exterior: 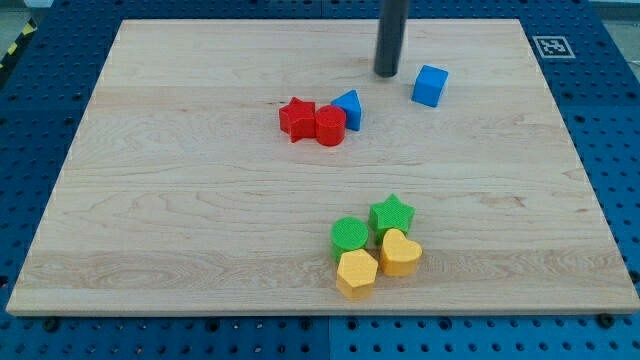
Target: Push blue blocks into red blocks
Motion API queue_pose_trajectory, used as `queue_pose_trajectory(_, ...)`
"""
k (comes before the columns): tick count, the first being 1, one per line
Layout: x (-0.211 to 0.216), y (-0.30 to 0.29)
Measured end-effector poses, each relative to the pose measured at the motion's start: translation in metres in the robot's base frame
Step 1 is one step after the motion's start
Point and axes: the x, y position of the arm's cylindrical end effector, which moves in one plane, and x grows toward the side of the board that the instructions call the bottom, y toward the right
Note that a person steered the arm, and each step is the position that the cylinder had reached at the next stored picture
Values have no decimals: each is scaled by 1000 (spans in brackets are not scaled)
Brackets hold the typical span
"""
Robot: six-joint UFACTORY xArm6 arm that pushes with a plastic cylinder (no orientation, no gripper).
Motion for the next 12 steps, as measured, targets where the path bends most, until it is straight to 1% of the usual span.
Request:
queue_pose_trajectory(1,0,99)
queue_pose_trajectory(2,7,154)
queue_pose_trajectory(3,22,139)
queue_pose_trajectory(4,33,106)
queue_pose_trajectory(6,34,28)
queue_pose_trajectory(7,34,2)
queue_pose_trajectory(8,36,4)
queue_pose_trajectory(9,49,46)
queue_pose_trajectory(10,52,58)
queue_pose_trajectory(11,52,31)
queue_pose_trajectory(12,51,-9)
